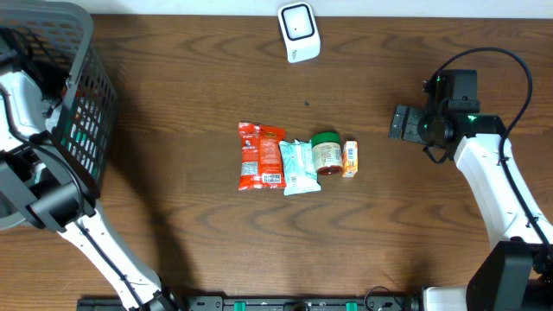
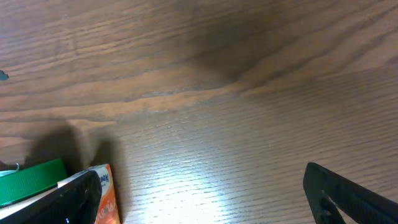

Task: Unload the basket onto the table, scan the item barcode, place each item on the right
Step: 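Open the left gripper and move it back toward the basket, then reach into the basket and grasp a red Nescafe stick with the left gripper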

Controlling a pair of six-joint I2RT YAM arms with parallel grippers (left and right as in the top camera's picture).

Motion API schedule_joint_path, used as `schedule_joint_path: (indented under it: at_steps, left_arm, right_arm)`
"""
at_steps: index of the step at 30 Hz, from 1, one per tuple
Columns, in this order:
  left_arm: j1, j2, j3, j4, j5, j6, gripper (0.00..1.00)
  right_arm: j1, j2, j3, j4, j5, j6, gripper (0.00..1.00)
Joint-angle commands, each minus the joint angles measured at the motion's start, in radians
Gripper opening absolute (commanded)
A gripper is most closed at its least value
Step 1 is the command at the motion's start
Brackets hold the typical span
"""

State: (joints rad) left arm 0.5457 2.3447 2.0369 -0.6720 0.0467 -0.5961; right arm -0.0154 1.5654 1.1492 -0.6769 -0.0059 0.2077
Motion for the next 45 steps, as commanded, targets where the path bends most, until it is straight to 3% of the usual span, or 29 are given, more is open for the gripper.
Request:
schedule_joint_path:
  at_steps: [1,13,19,26,45]
  left_arm:
    - [-0.014,0.038,-0.006,0.006,-0.006,-0.016,0.68]
    - [-0.021,0.071,-0.023,0.030,-0.060,-0.015,0.67]
    - [-0.022,0.081,-0.037,0.033,-0.070,-0.015,0.57]
    - [-0.023,0.122,-0.037,0.057,-0.054,-0.015,0.51]
    - [-0.038,0.093,-0.038,0.106,-0.055,-0.004,0.51]
  right_arm:
    - [-0.003,-0.015,0.012,-0.001,0.008,-0.007,0.99]
    - [-0.003,-0.015,0.012,0.000,0.008,-0.007,0.99]
    - [-0.003,-0.015,0.012,0.000,0.008,-0.007,0.99]
    - [-0.003,-0.015,0.012,0.000,0.008,-0.007,0.99]
    - [-0.003,-0.015,0.012,0.000,0.008,-0.007,0.99]
